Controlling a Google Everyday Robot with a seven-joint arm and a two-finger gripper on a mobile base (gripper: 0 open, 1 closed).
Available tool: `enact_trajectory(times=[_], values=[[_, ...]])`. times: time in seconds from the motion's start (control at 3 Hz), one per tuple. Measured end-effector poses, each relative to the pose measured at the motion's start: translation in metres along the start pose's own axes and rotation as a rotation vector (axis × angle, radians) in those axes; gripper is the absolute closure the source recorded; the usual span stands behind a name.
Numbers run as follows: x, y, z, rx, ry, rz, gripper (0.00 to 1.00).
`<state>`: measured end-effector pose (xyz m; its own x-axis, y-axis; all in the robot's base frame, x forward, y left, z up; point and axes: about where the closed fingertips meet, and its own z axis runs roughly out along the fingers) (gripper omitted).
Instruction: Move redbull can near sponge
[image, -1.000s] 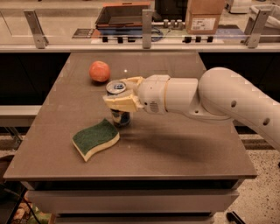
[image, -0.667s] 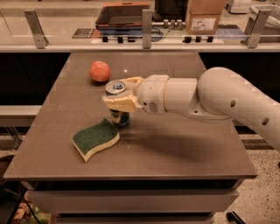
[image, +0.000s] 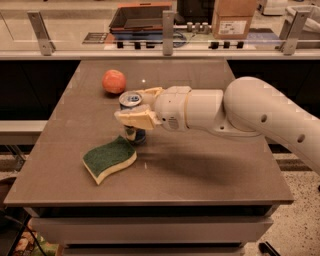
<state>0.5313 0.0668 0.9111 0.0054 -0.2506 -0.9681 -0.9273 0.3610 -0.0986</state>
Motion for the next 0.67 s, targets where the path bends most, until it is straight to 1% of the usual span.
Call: enact_trajectory(times=[0.33,0.67], values=[[-0.0010,0.0014,0.0013,-0.003,0.000,-0.002,0.00],[-0.0010,0.0015,0.0013,-0.003,0.000,-0.002,0.00]])
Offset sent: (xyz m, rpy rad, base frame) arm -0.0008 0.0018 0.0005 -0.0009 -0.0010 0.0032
